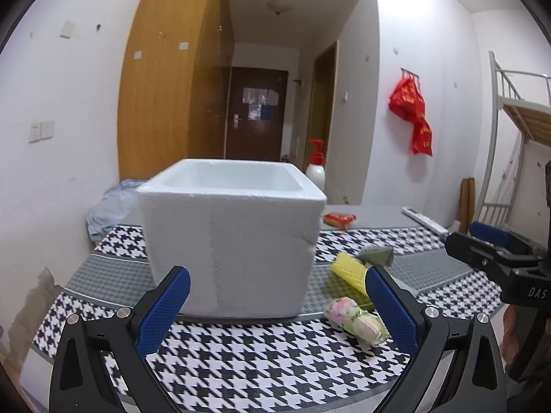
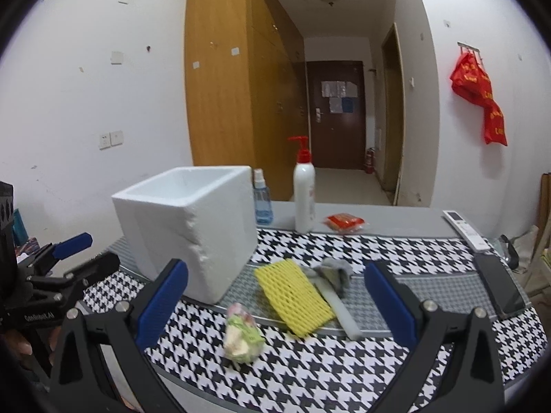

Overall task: Organize soft objects
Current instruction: 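Withdraw both grippers from the foam box back toward the table items, then grasp the pink-and-green wrapped packet with the left gripper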

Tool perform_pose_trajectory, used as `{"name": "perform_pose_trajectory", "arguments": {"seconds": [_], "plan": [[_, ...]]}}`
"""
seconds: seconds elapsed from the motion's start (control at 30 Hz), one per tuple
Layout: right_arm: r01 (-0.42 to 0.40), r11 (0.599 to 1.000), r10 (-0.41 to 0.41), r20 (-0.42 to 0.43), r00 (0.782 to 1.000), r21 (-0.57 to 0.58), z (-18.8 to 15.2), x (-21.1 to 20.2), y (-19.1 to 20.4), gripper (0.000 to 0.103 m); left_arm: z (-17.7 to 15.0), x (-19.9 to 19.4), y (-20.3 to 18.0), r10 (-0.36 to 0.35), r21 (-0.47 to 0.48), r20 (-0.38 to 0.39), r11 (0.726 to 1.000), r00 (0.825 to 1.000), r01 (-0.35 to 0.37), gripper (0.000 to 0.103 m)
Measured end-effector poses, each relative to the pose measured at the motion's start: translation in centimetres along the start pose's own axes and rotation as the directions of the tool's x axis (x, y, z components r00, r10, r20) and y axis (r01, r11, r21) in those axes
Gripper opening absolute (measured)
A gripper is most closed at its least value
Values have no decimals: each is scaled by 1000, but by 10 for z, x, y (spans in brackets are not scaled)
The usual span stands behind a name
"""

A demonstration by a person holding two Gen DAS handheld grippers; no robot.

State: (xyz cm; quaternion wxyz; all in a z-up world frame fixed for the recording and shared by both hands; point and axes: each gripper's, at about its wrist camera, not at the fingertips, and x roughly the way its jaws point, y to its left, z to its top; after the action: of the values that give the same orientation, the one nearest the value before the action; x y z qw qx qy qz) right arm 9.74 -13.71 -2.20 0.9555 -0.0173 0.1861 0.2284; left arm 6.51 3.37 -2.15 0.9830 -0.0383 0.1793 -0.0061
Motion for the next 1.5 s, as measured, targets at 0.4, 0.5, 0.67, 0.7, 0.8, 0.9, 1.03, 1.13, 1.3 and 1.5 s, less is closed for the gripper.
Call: {"name": "perform_pose_trajectory", "arguments": {"seconds": [0.4,0.5,0.67,0.7,0.8,0.9,1.03,1.13,1.3,1.5], "plan": [[58,998,-57,-29,998,28,-9,-3,-25,103,-5,18,-30,-89,36,-41,995,995,90,102],[73,997,-71,-42,997,37,-12,-4,-30,103,-6,22,-37,-117,42,-62,992,991,120,102],[89,995,-86,-58,995,42,-18,-5,-37,103,-8,33,-43,-135,32,-100,990,986,139,102],[92,995,-89,-59,994,44,-19,-4,-39,103,-9,36,-45,-139,24,-113,989,984,143,102],[104,993,-99,-76,992,54,-22,0,-45,103,-11,43,-48,-140,5,-143,990,980,142,102],[84,994,-78,-91,993,65,-24,4,-49,103,-15,47,-52,-139,-5,-165,990,976,141,102],[84,995,-76,-119,990,60,-29,11,-52,103,-20,55,-57,-138,-16,-195,990,971,138,102],[79,995,-70,-138,988,60,-32,17,-55,103,-24,64,-60,-138,-34,-224,990,965,134,102],[78,995,-69,-150,986,54,-30,24,-60,103,-28,73,-65,-154,-49,-252,988,955,146,99],[78,996,-71,-164,984,39,-24,36,-65,103,-32,87,-70,-157,-63,-295,987,942,145,89]]}}
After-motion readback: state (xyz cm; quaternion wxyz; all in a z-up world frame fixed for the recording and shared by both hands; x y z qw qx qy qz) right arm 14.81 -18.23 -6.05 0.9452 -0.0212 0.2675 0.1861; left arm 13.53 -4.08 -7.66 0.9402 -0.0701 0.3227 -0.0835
